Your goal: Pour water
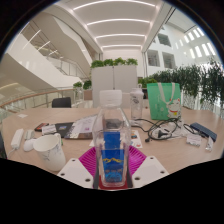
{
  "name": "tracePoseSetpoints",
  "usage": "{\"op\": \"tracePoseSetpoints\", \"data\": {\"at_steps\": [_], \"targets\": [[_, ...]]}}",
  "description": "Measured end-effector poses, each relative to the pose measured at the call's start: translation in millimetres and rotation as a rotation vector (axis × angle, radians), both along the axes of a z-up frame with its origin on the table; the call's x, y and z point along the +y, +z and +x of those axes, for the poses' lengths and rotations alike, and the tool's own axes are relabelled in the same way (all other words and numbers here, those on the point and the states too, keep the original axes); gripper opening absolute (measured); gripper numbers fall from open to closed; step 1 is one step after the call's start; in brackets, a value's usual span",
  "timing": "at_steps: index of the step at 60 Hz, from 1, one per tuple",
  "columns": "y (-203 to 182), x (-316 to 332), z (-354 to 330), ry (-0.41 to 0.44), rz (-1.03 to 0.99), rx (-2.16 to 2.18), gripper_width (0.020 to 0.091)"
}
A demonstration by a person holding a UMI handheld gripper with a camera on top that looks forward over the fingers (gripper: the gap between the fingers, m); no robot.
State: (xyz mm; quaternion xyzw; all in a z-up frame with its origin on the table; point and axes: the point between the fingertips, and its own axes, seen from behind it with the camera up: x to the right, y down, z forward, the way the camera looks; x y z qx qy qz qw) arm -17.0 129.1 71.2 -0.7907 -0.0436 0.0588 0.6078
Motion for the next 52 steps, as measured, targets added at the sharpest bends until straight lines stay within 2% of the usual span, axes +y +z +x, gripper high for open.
{"op": "tracePoseSetpoints", "data": {"at_steps": [4, 8, 10, 13, 14, 18, 26, 42, 52], "targets": [[-1.6, 1.1, -1.2, 0.000, -0.015, -0.014, 0.0435], [-5.4, -6.3, -0.1, 0.005, -0.091, -0.024, 0.0523], [-10.9, -13.8, 1.4, 0.002, -0.151, -0.030, 0.0606], [-9.4, -24.3, 1.7, 0.008, -0.186, -0.040, 0.0806], [-5.5, -33.6, 1.3, 0.008, -0.187, -0.047, 0.0851], [7.9, -55.8, 5.3, -0.008, -0.195, -0.085, 0.0821], [39.1, -124.8, -5.4, -0.054, -0.209, -0.076, 0.0828], [129.2, -266.6, -79.4, -0.105, -0.187, -0.070, 0.0826], [171.9, -323.6, -120.6, -0.119, -0.196, -0.053, 0.0834]]}}
